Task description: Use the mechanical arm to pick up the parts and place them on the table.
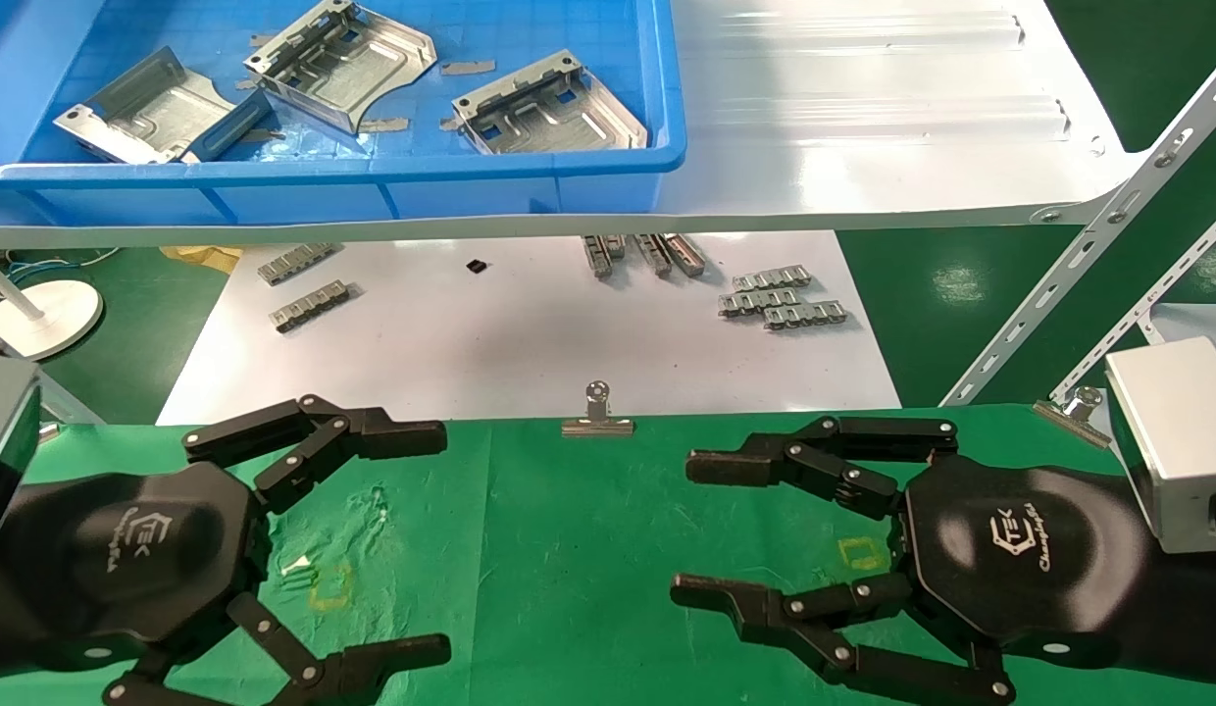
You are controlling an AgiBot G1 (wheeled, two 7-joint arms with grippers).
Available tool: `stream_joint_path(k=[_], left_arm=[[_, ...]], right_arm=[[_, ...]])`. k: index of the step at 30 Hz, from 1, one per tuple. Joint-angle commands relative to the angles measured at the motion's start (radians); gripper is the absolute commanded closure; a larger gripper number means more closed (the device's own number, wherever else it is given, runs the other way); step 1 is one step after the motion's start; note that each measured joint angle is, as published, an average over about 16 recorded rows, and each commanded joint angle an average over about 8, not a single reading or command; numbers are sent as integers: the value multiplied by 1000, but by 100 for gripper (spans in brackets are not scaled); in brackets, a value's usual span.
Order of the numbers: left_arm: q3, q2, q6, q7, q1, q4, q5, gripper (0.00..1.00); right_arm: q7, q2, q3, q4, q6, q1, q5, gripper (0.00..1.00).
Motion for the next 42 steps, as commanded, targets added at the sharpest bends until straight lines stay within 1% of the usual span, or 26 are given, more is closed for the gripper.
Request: stream_joint_path(k=[1, 19, 24, 28, 33, 38, 42], left_arm=[[0, 0, 0, 0, 0, 0, 0, 0], [-1, 0, 0, 0, -1, 0, 0, 0], [-5, 5, -11, 6, -44, 3, 16, 0], [-2, 32, -30, 13, -151, 49, 58, 0], [32, 100, -59, 27, -362, 205, 169, 0], [95, 211, -118, 63, -595, 465, 327, 0], [140, 305, -210, 88, -743, 699, 434, 0]], right_arm=[[0, 0, 0, 0, 0, 0, 0, 100], [0, 0, 0, 0, 0, 0, 0, 100], [0, 0, 0, 0, 0, 0, 0, 100], [0, 0, 0, 0, 0, 0, 0, 100], [0, 0, 0, 0, 0, 0, 0, 100], [0, 0, 0, 0, 0, 0, 0, 100], [0, 0, -1, -1, 0, 0, 0, 100]])
